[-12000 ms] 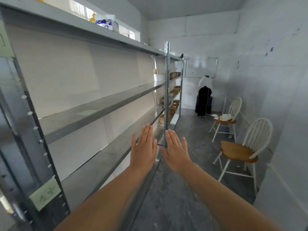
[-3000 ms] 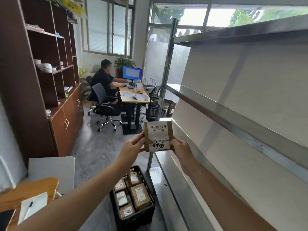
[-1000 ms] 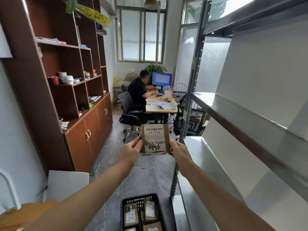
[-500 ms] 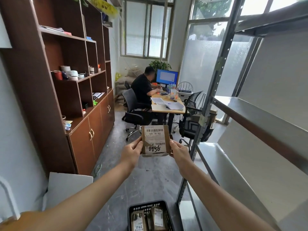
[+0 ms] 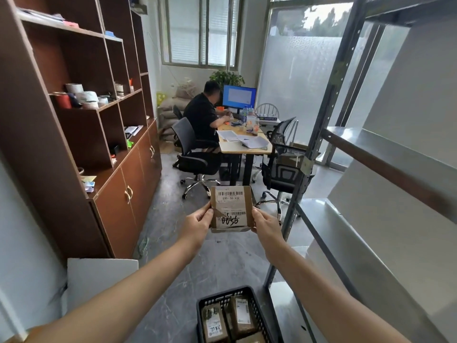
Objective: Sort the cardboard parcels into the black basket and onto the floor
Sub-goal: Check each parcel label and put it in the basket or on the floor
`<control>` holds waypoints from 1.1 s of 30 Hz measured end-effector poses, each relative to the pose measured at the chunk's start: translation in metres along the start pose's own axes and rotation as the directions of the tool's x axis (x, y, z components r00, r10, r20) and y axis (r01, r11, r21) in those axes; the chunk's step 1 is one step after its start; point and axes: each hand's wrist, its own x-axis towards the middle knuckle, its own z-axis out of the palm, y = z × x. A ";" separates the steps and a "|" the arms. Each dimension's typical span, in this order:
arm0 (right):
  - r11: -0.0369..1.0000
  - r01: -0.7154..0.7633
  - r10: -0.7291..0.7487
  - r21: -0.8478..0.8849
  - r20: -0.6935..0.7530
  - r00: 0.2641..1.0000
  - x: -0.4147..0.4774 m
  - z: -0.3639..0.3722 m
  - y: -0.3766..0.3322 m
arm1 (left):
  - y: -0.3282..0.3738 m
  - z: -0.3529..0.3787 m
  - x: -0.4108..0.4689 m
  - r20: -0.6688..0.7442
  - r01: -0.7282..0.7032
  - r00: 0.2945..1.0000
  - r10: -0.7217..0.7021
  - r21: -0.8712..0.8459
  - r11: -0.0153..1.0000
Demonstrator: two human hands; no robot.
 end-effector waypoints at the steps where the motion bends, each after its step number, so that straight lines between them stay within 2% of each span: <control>1: 1.000 -0.004 0.004 0.001 0.001 1.000 0.004 -0.001 0.000 | 0.000 0.002 0.002 0.006 0.000 1.000 0.000 -0.005 1.000; 11: 1.000 0.030 -0.030 -0.006 0.035 0.999 0.049 -0.023 -0.015 | 0.009 0.028 0.038 -0.048 -0.012 0.999 0.014 0.026 1.000; 16: 0.996 0.074 -0.079 0.056 0.096 0.992 0.072 -0.040 -0.029 | 0.025 0.049 0.055 -0.087 -0.037 0.995 0.041 0.049 0.998; 25: 0.986 0.124 -0.137 0.110 0.122 0.983 0.120 -0.075 -0.028 | 0.032 0.092 0.087 -0.158 -0.041 0.986 0.054 0.085 0.995; 33: 0.991 0.038 -0.059 0.126 0.167 0.984 0.147 -0.077 0.004 | 0.010 0.107 0.095 -0.200 0.011 0.980 0.022 0.162 0.987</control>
